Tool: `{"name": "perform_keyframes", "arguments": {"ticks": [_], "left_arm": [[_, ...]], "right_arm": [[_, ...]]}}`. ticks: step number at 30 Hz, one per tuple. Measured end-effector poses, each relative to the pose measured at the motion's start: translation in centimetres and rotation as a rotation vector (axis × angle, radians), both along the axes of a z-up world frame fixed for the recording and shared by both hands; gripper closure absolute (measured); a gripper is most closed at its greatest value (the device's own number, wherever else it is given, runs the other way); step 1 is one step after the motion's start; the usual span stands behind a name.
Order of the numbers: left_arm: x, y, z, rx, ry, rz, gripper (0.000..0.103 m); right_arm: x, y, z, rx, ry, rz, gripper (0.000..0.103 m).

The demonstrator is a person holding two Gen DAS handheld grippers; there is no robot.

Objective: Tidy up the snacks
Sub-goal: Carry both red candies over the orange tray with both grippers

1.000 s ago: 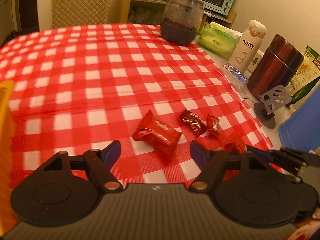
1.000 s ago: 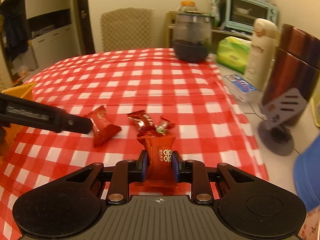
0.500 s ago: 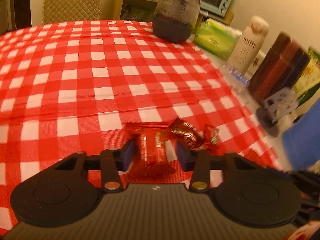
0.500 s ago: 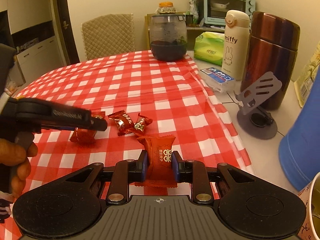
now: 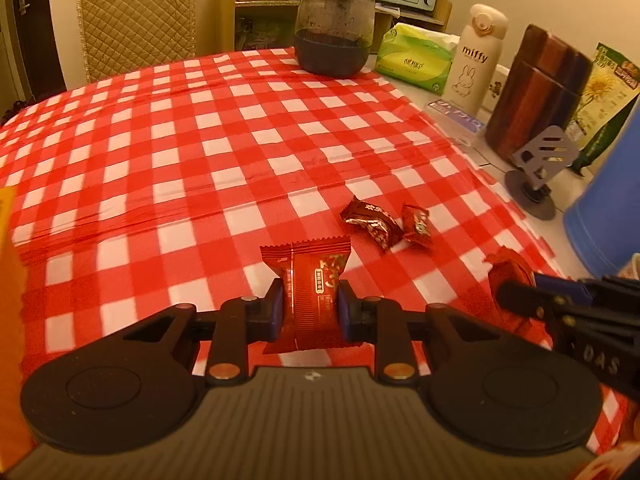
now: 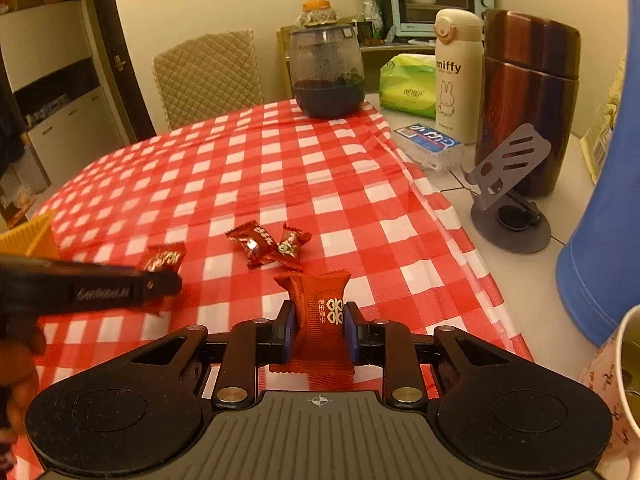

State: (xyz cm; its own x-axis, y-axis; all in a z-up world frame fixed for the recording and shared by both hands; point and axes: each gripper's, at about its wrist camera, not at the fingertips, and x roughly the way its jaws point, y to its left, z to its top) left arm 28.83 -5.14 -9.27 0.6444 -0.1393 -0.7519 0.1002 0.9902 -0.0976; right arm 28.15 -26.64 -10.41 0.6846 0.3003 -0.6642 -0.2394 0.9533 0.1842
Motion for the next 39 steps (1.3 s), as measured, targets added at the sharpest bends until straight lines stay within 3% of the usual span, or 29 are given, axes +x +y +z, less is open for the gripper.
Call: {"name": "perform_keyframes", "arguments": {"ticks": [22, 39], "left_arm": [[-14.2, 2.8, 11.1, -0.032, -0.116, 0.025, 0.079], [-22.2, 8.8, 13.5, -0.004, -0.159, 0.117, 0.079]], "right_arm": [[-10.5, 2.7, 11.2, 0.021, -0.083, -0.048, 0.077], [-17.0, 8.4, 12.9, 0.038, -0.103, 0.065, 0.077]]}}
